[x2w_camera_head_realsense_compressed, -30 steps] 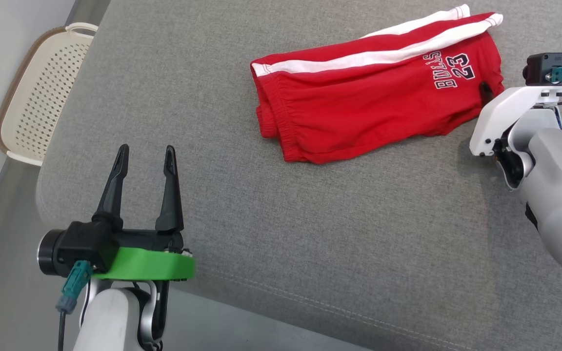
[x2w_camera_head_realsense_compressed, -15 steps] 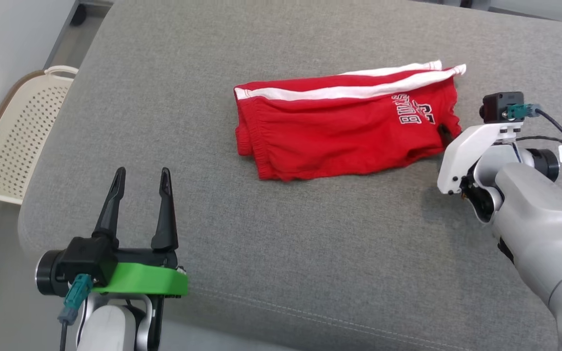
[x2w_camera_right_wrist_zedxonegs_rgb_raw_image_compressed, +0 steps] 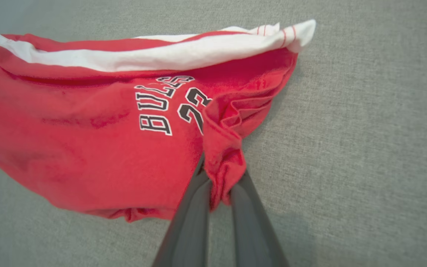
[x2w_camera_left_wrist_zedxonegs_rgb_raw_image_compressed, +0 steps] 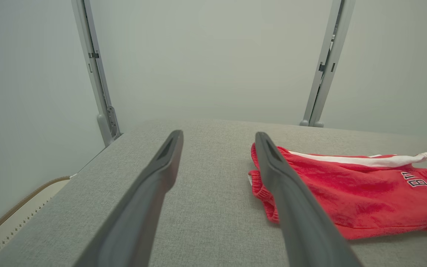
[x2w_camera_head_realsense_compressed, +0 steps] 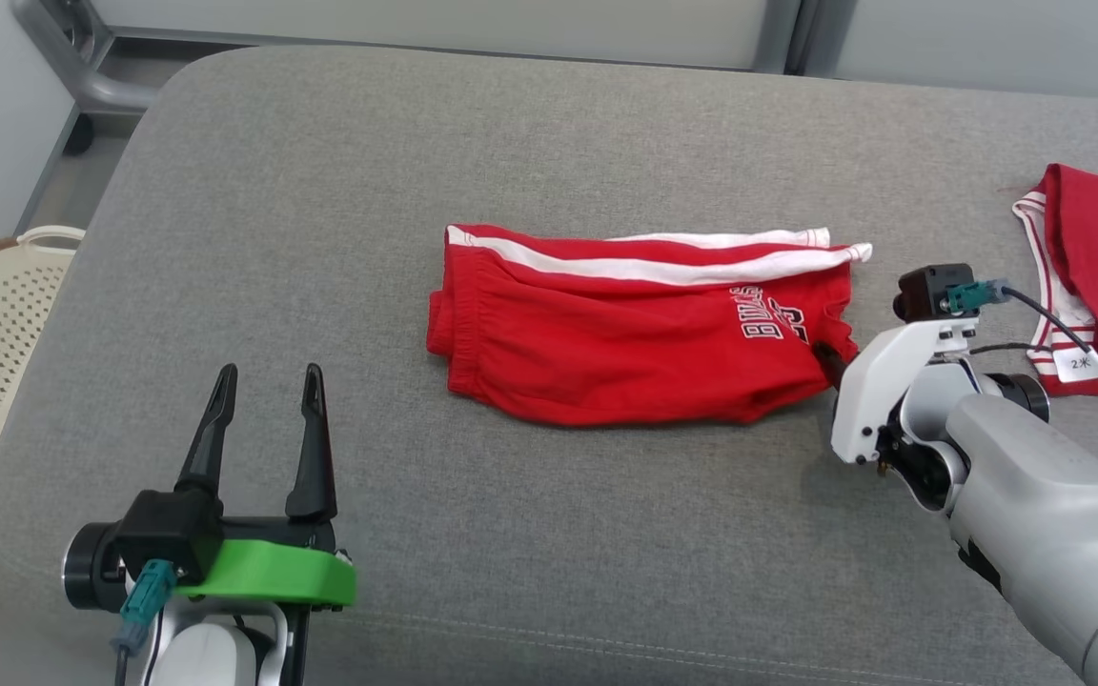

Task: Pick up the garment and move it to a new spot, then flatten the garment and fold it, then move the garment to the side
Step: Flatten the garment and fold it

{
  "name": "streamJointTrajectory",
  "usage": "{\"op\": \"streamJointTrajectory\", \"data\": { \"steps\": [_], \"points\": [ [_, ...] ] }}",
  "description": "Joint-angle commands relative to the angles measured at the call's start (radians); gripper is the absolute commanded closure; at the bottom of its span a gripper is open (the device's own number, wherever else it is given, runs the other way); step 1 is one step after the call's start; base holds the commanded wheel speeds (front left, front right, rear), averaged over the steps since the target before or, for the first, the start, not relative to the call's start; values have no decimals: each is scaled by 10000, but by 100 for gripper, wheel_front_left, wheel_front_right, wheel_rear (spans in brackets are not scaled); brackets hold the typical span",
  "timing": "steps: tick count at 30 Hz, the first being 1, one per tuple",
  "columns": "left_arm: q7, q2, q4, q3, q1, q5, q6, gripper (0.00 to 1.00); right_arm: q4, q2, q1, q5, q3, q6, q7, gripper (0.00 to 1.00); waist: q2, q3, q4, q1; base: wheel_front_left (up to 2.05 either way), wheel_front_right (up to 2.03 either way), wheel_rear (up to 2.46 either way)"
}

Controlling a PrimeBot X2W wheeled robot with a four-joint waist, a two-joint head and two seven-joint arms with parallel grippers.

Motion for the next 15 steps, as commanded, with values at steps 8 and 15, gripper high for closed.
{"op": "streamJointTrajectory", "data": {
  "steps": [8,15],
  "points": [
    [2,12,-47,-17,233,48,9,0,-443,-319,785,456,412,-8,66,100,-1,-247,-408,0,0,0,0],
    [2,10,60,-17,124,51,-83,0,-599,-252,1029,725,646,-8,112,100,-1,-230,-426,0,0,0,0]
  ]
}}
